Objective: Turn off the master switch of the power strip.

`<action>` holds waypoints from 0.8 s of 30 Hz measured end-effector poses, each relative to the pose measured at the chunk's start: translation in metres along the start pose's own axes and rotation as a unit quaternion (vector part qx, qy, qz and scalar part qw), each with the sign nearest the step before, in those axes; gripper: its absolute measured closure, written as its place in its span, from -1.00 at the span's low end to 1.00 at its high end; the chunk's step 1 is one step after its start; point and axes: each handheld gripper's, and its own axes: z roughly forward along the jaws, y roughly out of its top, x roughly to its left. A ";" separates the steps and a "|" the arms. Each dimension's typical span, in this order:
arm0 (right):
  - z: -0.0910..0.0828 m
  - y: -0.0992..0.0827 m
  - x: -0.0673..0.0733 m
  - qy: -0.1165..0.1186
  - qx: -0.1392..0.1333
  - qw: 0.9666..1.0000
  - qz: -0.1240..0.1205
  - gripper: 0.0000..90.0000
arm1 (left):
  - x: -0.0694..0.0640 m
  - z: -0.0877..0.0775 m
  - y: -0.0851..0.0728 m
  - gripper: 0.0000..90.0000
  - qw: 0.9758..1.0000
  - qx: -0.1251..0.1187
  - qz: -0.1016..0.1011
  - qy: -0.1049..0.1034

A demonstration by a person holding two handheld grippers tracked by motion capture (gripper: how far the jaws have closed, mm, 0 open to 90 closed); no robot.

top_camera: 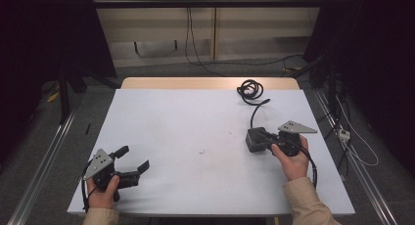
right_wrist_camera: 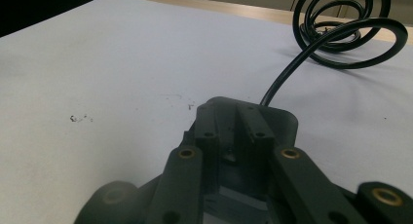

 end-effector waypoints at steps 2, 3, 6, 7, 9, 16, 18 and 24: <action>0.000 0.000 0.000 -0.001 -0.001 1.000 0.002 0.70 | 0.000 0.000 0.000 -0.92 1.000 0.000 0.000 0.000; 0.000 0.000 0.000 0.000 -0.002 1.000 0.002 0.63 | 0.000 0.000 0.000 -0.92 1.000 0.000 0.000 0.000; -0.001 0.001 0.000 0.005 -0.005 1.000 0.009 0.41 | 0.000 -0.001 0.000 -0.92 1.000 0.000 0.001 0.001; -0.002 0.002 0.001 0.005 -0.006 1.000 0.010 0.34 | 0.000 -0.001 0.001 -0.92 1.000 0.000 0.002 0.002; -0.003 0.003 0.001 0.006 -0.010 1.000 0.009 0.22 | 0.000 -0.002 0.001 -0.92 1.000 0.000 0.002 0.002; -0.003 0.007 0.004 0.005 -0.019 1.000 0.019 -0.39 | 0.000 -0.004 0.001 -0.92 1.000 -0.003 0.000 0.004; -0.003 0.007 0.005 0.003 -0.020 1.000 0.016 -0.46 | 0.000 -0.005 0.001 -0.92 1.000 -0.005 -0.001 0.005; -0.004 0.009 0.008 -0.005 -0.020 1.000 0.005 -0.63 | 0.000 -0.005 0.001 -0.92 1.000 -0.006 -0.002 0.005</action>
